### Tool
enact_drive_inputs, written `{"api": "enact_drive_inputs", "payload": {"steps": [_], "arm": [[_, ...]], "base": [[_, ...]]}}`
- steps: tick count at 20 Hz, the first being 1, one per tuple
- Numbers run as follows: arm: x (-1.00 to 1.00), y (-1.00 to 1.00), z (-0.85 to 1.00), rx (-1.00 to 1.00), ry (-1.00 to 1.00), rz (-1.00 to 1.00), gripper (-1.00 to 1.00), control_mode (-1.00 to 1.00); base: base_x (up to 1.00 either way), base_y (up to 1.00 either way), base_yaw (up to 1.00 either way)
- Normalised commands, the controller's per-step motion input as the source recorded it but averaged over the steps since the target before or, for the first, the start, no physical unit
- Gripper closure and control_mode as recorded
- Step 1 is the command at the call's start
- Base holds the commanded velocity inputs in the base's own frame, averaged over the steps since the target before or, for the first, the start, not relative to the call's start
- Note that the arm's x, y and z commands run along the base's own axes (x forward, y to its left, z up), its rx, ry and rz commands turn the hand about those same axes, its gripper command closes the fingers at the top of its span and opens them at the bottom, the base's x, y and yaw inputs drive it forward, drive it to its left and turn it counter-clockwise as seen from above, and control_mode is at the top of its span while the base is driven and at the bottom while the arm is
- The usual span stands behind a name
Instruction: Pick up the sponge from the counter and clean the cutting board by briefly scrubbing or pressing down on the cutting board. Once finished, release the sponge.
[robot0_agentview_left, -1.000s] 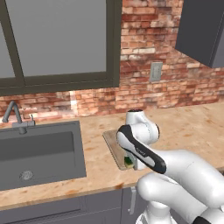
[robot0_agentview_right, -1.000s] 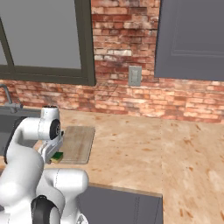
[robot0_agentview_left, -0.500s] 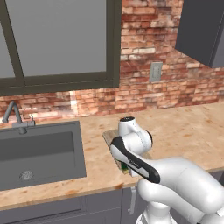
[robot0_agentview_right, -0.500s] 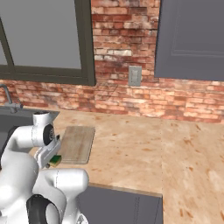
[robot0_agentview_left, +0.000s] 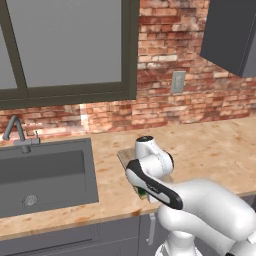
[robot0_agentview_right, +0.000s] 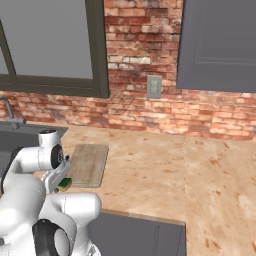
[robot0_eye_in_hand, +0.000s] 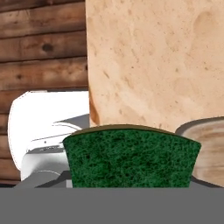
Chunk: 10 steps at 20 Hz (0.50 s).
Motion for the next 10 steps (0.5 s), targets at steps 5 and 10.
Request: {"api": "enact_drive_inputs", "payload": {"steps": [5, 10], "arm": [[0.22, 0.0, 0.0, 0.0, 0.0, 0.01, 1.0, -1.0], [0.34, 0.02, 0.0, 0.0, 0.0, 0.0, 1.0, -1.0]], "base": [[0.0, 0.0, 0.0], [0.0, 0.0, 0.0]]}}
